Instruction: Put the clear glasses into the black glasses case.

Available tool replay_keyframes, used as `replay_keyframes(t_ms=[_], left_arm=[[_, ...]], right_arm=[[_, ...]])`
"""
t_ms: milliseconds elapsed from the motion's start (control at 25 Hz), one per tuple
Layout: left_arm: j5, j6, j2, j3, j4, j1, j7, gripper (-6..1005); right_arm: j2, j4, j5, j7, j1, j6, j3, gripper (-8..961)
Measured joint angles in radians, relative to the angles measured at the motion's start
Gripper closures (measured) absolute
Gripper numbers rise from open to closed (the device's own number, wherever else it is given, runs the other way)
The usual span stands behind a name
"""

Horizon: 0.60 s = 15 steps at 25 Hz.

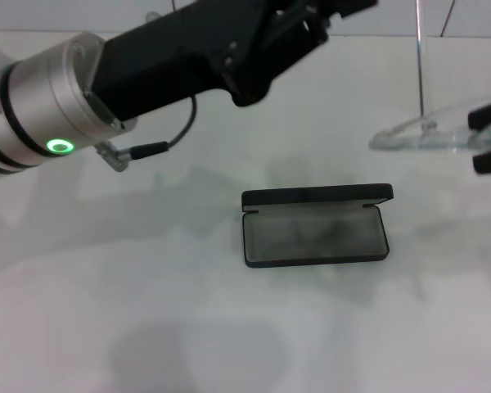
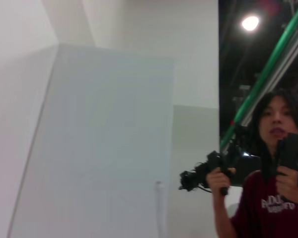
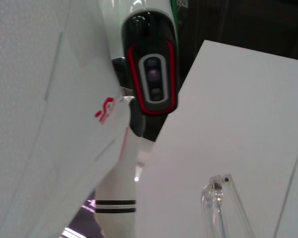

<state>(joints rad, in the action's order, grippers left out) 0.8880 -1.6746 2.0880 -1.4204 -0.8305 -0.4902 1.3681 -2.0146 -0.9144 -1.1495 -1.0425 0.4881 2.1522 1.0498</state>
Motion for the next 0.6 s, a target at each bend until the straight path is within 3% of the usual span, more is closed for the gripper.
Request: replay_keyframes(t_ms=[360,600], left_arm=[[0.019,0.05,0.0,0.022,0.031,-0.015,-0.01,914],[0.024,0.057,0.001,0.016,0.031,-0.037,-0.012,914]], right_arm=[[-0.003,-0.045,0.012,-0.001,0.012,0.0,0.125,836],[-0.001,0.023,-0.011,-0.001,0.075,-0.018,0.142,833]])
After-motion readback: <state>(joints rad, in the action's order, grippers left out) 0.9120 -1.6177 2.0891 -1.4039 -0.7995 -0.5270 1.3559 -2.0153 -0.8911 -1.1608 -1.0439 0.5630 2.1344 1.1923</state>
